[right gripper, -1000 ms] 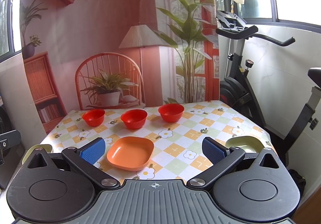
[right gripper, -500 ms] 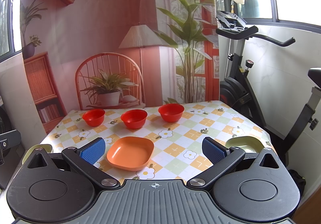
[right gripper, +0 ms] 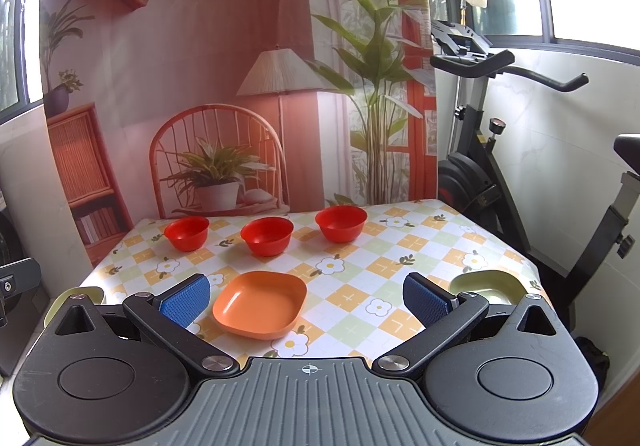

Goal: Organize plates and bowls

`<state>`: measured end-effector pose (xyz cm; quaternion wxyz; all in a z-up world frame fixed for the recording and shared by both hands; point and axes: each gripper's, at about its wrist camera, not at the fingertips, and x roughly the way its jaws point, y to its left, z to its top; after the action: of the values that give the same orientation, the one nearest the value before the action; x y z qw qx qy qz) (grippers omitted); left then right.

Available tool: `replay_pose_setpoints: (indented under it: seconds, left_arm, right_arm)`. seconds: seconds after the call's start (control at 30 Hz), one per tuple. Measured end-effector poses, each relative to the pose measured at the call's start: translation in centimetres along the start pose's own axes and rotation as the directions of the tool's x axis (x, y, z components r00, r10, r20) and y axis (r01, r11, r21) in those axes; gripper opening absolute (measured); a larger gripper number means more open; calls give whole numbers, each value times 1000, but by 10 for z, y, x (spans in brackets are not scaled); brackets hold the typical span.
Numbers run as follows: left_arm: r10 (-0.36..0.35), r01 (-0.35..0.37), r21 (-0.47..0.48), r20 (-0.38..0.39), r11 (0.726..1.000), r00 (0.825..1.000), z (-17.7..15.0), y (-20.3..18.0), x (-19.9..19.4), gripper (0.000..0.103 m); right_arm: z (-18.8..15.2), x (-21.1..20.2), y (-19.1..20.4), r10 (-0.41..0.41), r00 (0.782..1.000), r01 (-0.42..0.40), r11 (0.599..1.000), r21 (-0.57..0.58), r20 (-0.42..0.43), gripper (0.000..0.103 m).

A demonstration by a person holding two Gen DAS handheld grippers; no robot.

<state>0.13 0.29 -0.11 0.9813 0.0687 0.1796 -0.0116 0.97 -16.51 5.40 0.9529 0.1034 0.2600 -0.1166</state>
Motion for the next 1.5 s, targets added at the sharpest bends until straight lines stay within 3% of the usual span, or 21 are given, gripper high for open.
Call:
replay_pose_setpoints:
  seconds: [0.77, 1.07, 1.17, 1.33, 1.5]
  left_arm:
    - [-4, 3, -32, -32, 999, 999, 0, 4, 5, 99]
    - [118, -119, -30, -43, 992, 992, 8, 21, 31, 99]
    - [142, -147, -54, -79, 988, 987, 8, 34, 48, 99]
    - [216, -222, -34, -139, 974, 966, 8, 58, 84, 98]
    - [244, -249, -3, -188, 969, 951, 10, 81, 108, 97]
  right_arm:
    - [1, 6, 0, 8, 1000, -8, 1000, -24, -18, 103]
    - [30, 40, 13, 30, 999, -32, 997, -75, -30, 103]
    - [40, 58, 19, 68, 997, -71, 995, -73, -30, 102]
    - [50, 91, 32, 127, 991, -130, 988, -82, -43, 100]
    - [53, 125, 60, 178, 982, -185, 976, -118, -68, 99]
